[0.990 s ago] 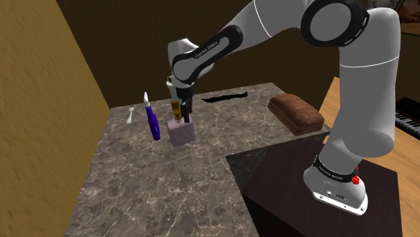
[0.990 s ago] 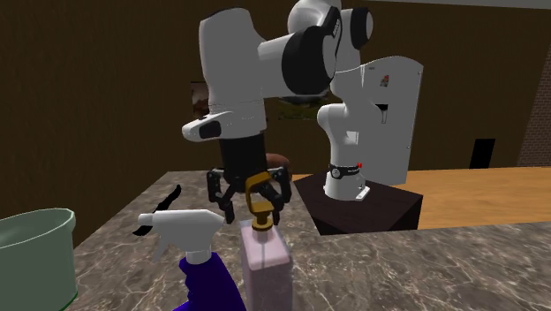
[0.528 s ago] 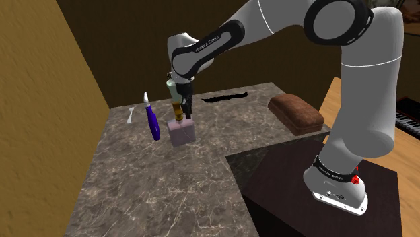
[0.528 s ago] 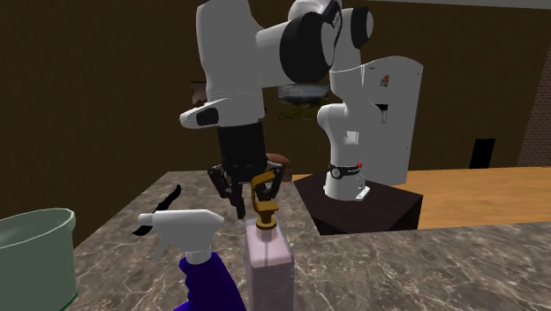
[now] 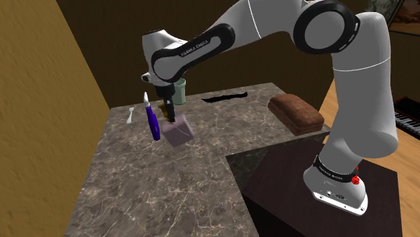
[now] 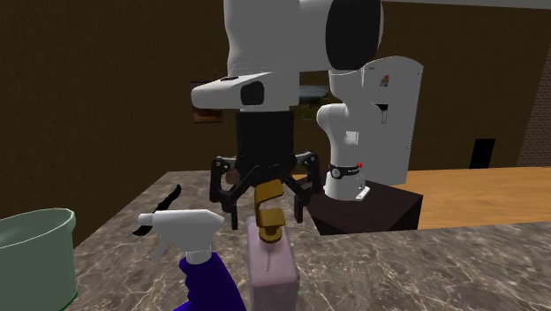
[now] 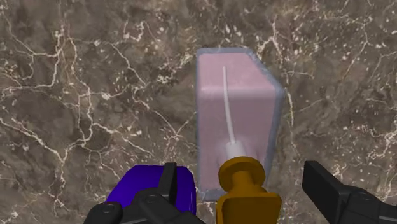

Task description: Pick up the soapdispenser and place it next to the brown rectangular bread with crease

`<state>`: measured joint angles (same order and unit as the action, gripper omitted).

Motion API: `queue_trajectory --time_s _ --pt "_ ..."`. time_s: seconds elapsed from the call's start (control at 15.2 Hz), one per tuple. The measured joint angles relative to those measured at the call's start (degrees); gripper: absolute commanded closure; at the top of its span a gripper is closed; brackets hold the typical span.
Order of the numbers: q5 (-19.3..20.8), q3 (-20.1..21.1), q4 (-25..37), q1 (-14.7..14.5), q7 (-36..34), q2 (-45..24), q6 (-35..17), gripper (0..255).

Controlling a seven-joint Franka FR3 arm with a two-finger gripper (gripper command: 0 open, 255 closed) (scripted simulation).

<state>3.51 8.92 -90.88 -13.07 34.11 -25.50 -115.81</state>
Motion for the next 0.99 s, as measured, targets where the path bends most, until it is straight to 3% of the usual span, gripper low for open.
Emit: queue_trajectory --time_s 0.92,0.99 --pt "1.28 0.17 -0.71 -0.65 1.18 -2.48 -5.16 0" --pt "1.25 0.22 -1.0 -0.69 1.12 -2.33 -5.16 255"
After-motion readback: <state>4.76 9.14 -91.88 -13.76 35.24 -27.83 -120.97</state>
